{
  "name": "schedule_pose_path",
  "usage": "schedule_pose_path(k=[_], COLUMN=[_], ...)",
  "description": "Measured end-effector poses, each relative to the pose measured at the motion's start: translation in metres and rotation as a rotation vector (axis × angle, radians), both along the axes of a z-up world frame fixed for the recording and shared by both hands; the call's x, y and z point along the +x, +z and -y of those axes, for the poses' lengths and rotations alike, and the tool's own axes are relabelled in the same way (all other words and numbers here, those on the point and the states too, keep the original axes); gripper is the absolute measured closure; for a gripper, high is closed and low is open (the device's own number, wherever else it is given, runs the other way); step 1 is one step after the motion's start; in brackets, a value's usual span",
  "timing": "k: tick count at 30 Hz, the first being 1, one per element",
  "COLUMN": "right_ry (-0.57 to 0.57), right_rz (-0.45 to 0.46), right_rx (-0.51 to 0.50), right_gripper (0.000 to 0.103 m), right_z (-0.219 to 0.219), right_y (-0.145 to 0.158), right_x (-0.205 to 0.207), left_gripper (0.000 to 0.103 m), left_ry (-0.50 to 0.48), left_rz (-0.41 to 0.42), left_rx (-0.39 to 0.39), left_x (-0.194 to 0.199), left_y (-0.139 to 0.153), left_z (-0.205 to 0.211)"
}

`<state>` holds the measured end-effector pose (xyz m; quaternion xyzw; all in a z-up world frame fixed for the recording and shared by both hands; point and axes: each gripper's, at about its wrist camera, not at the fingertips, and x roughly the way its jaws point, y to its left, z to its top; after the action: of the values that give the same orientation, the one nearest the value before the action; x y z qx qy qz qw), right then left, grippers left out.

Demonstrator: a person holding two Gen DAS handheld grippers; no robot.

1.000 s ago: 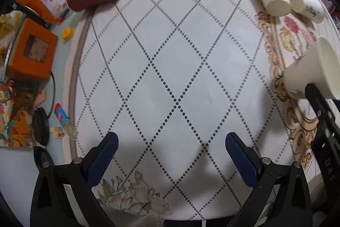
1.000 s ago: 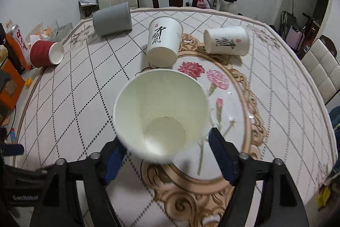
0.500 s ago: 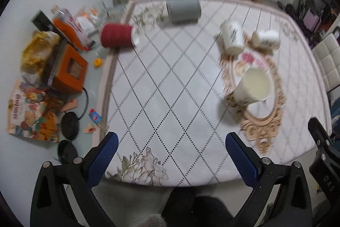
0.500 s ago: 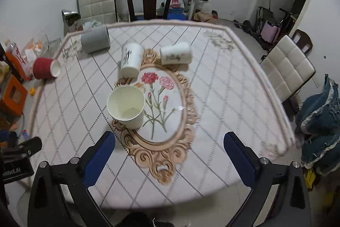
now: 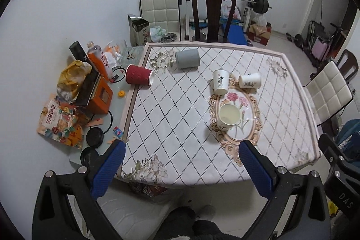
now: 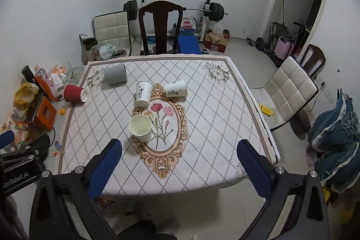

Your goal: Flip cup upright

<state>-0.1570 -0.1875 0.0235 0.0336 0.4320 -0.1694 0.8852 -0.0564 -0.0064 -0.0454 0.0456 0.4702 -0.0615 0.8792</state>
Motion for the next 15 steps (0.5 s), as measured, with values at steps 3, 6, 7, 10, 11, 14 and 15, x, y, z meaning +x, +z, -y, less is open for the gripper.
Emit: schedule_pose_path(k=[3, 6, 7, 10, 11, 14, 15], right_ry=[0.016, 0.031, 0.036, 0.044, 0.044, 0.048, 0.049], right_rz=[0.017, 0.029, 0.030, 0.034, 0.032, 0.028, 0.028], right_rx=[0.003, 0.003, 0.001, -0.002, -0.004, -0.001, -0.003], right_gripper=[0.000, 0.000, 0.000, 0.000, 0.000, 0.000, 0.000], right_z=[-0.001, -0.003, -0.003, -0.004, -0.004, -0.004, -0.004], right_y=[0.018, 0.029, 0.033, 0.039, 0.039, 0.040, 0.040], right_x=[-0.014, -0.023, -0.026, -0.032, -0.032, -0.034, -0.035], left_gripper=[0.000, 0.000, 0.000, 0.000, 0.000, 0.000, 0.000], left_ry=[0.005, 0.012, 0.014, 0.016, 0.017, 0.024, 0.025], left_rz=[0.011, 0.021, 0.019, 0.021, 0.024, 0.027, 0.027], left_rx=[-0.003, 0.003, 0.004, 0.005, 0.007, 0.004, 0.006], left_x=[-0.011, -0.020, -0.022, -0.028, -0.030, -0.034, -0.035], left_y=[0.009, 0.016, 0.016, 0.018, 0.019, 0.020, 0.020], left_z=[0.001, 0.001, 0.001, 0.001, 0.002, 0.001, 0.001])
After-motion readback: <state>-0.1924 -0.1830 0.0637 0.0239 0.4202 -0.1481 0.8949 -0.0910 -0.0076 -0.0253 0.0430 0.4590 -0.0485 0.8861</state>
